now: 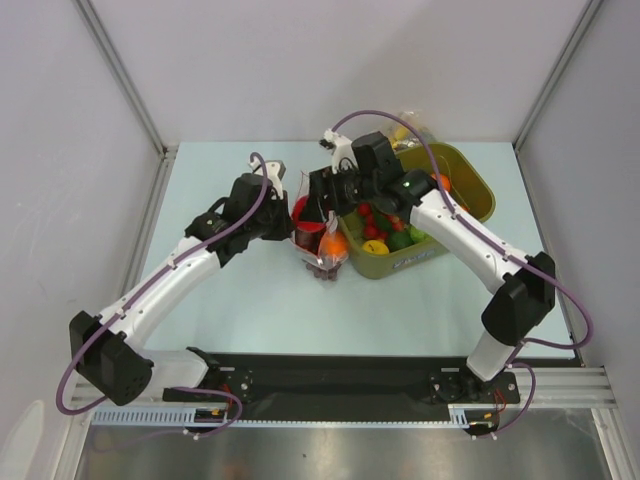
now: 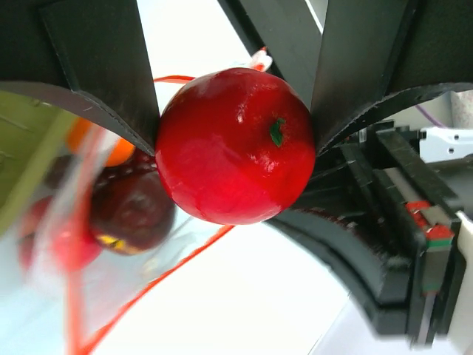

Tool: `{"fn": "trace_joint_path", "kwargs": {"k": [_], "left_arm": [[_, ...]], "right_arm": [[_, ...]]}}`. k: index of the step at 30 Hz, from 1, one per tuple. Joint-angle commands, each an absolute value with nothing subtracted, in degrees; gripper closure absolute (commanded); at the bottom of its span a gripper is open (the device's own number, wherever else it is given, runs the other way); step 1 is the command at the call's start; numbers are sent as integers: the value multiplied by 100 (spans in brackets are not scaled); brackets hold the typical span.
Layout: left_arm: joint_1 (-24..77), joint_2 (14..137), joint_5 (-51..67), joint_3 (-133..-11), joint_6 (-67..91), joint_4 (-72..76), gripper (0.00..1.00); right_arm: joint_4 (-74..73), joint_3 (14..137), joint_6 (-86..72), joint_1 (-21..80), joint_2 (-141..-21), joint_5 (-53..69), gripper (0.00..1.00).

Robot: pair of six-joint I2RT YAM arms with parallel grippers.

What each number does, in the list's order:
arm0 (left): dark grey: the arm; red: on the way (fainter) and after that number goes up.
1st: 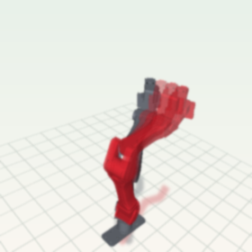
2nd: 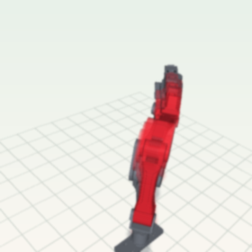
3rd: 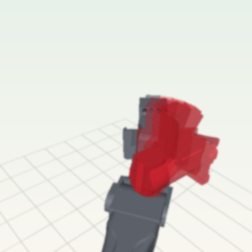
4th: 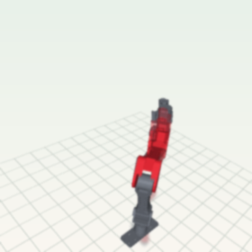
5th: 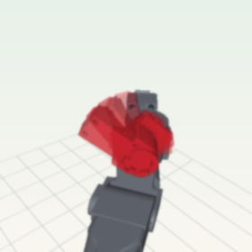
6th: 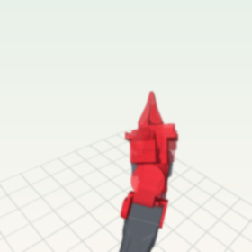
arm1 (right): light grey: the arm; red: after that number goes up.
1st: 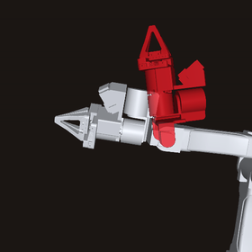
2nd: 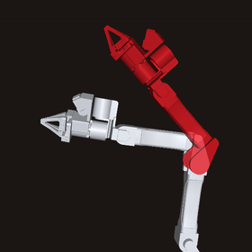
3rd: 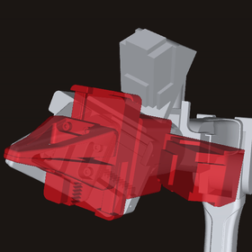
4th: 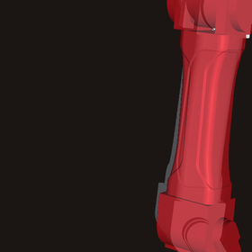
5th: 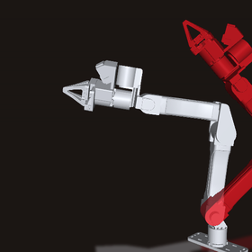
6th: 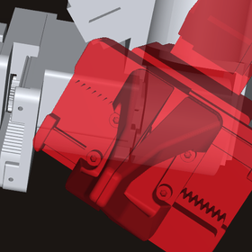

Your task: Open the zip-top bag and remove the fake food

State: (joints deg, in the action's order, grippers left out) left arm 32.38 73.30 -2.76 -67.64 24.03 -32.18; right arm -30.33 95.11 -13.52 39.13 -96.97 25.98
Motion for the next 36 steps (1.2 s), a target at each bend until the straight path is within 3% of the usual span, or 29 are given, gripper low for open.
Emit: {"fn": "trace_joint_path", "kwargs": {"k": [1,13,24,27,32,36], "left_arm": [[3243,7198,-369,-6925,2479,-3102,100],[3234,7286,-650,-7145,2531,-3243,100],[3234,7436,-677,-7550,2320,-3454,100],[3234,7427,-694,-7541,2329,-3454,100],[3234,7313,-738,-7427,2338,-3472,100],[3234,7269,-756,-7392,2338,-3472,100]], "right_arm": [[-2830,9782,-1441,3561,-9536,2663,60],[-2847,9484,-1205,1312,-9237,2620,60],[-3181,9422,-940,738,-9650,1372,56],[-3260,9448,-958,721,-9694,1266,47],[-3322,9422,-941,703,-9721,1257,21],[-3357,9422,-923,694,-9721,1283,16]]}}
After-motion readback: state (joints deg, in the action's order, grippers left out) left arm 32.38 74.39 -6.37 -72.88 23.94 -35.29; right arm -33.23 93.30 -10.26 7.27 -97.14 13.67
